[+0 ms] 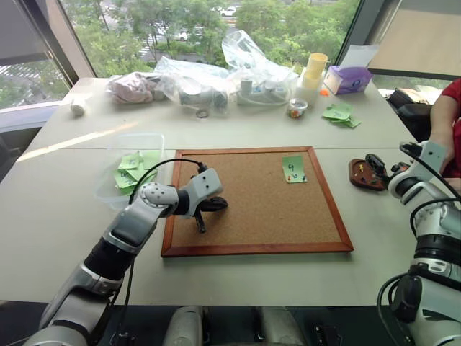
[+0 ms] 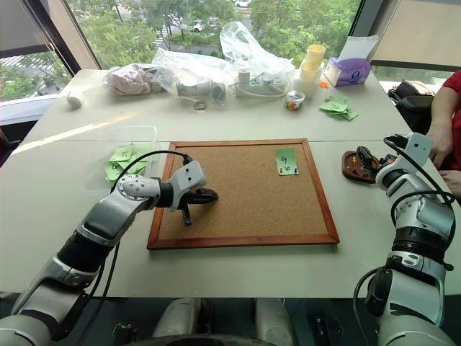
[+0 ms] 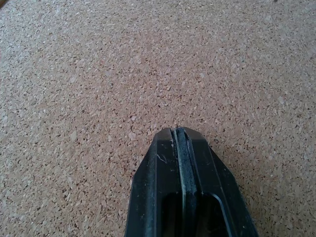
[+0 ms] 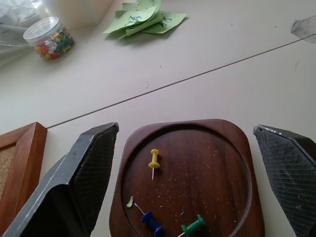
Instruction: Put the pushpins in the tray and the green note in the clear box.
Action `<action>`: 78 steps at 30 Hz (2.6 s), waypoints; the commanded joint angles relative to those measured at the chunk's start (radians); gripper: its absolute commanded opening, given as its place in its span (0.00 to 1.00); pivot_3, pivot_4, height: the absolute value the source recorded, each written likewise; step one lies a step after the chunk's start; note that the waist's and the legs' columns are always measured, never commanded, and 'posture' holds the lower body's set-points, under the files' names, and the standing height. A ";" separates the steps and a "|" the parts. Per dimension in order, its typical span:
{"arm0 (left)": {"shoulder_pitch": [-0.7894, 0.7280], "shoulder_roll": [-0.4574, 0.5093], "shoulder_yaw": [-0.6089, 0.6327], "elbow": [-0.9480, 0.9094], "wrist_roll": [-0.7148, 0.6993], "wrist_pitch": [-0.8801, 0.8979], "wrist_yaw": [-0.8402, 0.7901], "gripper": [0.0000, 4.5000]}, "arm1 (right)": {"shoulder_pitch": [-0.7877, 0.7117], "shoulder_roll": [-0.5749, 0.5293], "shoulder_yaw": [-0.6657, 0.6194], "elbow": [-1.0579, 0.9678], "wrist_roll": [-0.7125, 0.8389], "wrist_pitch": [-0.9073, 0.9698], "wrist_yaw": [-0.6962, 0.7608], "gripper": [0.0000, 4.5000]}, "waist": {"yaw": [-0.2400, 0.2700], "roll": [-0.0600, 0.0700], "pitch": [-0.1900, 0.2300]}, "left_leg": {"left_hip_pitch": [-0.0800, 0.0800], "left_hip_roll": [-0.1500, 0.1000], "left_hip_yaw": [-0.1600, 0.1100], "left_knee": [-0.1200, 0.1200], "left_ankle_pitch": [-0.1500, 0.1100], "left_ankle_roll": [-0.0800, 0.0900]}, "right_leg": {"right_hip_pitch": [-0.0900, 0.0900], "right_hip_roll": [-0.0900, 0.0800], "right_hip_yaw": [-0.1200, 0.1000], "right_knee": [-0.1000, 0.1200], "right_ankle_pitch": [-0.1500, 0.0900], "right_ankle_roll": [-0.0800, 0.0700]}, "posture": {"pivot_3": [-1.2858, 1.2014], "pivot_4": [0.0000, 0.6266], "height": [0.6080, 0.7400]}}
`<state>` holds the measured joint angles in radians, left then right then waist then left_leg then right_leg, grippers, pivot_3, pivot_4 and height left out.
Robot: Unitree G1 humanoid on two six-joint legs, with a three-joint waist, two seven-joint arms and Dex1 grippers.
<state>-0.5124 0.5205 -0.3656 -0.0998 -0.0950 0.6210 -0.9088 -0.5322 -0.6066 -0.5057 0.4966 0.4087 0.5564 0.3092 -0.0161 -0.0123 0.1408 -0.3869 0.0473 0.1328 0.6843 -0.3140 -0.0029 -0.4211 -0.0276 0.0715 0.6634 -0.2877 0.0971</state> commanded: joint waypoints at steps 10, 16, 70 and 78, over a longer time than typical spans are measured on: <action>0.035 -0.008 -0.060 0.032 0.016 0.015 -0.029 0.00 | 0.209 0.053 0.269 -0.506 0.015 -0.030 0.248 1.00 | 0.000 0.002 -0.002 | 0.000 0.000 -0.001 0.000 -0.001 0.002 | 0.000 0.000 0.000 0.000 0.000 0.001 | 0.52 0.24 0.99; 0.032 -0.012 -0.061 0.041 0.022 0.010 -0.030 0.00 | 0.206 0.080 0.315 -0.476 -0.007 -0.036 0.253 1.00 | 0.003 0.002 -0.002 | 0.000 0.000 -0.001 0.000 -0.001 0.002 | 0.000 0.000 0.000 0.000 0.000 0.000 | 0.52 0.24 0.99; 0.041 -0.014 -0.066 0.035 0.029 0.008 -0.039 0.00 | 0.106 0.004 0.162 -0.136 -0.141 -0.211 0.043 0.01 | -0.001 0.002 -0.002 | 0.000 0.000 -0.001 0.000 -0.001 0.002 | 0.000 0.000 0.000 -0.001 0.000 0.000 | 0.52 0.24 0.99; 0.043 -0.013 -0.067 0.035 0.031 0.007 -0.040 0.00 | 0.074 -0.009 0.154 -0.032 -0.157 -0.240 0.048 0.22 | 0.000 0.002 -0.002 | 0.000 0.000 0.000 0.000 -0.001 0.001 | 0.001 0.000 0.000 -0.001 0.000 0.000 | 0.52 0.24 0.99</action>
<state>-0.5064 0.5106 -0.3630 -0.0956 -0.0717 0.6030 -0.9163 -0.4406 -0.5950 -0.3276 0.4698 0.2495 0.3383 0.3590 -0.0159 -0.0105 0.1388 -0.3867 0.0469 0.1325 0.6844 -0.3148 -0.0015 -0.4205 -0.0276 0.0716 0.6628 -0.2879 0.0975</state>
